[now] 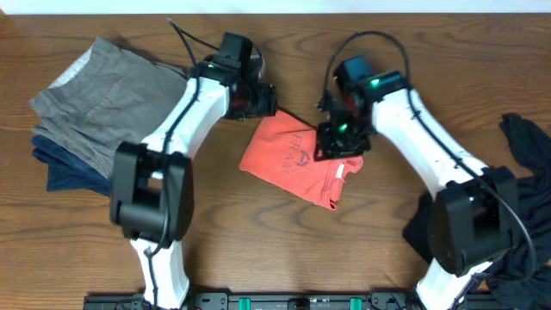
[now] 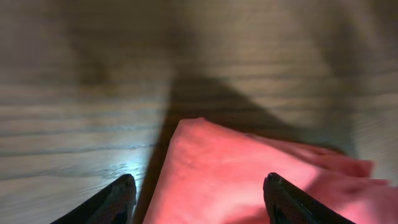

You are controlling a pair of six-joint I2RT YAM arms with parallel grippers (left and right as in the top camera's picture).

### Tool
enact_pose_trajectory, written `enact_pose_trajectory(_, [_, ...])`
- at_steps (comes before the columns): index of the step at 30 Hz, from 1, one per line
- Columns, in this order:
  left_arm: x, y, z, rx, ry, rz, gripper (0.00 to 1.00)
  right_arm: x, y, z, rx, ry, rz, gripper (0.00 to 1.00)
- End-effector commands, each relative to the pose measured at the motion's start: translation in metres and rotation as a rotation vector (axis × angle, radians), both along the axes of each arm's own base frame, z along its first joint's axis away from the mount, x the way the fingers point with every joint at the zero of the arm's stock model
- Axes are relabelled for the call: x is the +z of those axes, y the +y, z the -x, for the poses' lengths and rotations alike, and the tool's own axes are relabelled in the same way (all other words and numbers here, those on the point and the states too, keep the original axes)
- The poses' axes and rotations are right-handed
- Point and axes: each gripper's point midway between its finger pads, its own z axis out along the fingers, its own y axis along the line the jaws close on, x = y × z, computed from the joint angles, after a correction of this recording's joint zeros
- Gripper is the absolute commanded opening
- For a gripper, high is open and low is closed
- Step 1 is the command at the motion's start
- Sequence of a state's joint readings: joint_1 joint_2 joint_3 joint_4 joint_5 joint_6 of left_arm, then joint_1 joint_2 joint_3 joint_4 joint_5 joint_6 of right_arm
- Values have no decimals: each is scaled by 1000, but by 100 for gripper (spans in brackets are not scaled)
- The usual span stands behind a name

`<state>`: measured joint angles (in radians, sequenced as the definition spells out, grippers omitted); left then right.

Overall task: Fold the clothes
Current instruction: 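Square up the orange bundle by pressing its sides with both grippers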

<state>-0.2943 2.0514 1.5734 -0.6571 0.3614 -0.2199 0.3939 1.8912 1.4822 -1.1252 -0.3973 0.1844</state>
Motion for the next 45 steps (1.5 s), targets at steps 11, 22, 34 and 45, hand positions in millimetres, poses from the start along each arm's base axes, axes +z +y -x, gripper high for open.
enact_pose_trajectory(11, [-58, 37, 58, -26, 257, -275, 67, -96, -31, 44, -68, 73, 166, 47])
enact_pose_trajectory(22, [-69, 48, 147, 24, 605, -322, 67, -101, -124, -31, -217, -257, 549, 61])
enact_pose_trajectory(34, [-20, 31, 135, 35, 454, -246, 62, -24, -115, -86, -230, -386, 480, 62])
enact_pose_trajectory(45, [10, 26, 53, 98, 62, -173, 67, -9, -53, -20, -168, -103, 113, 53])
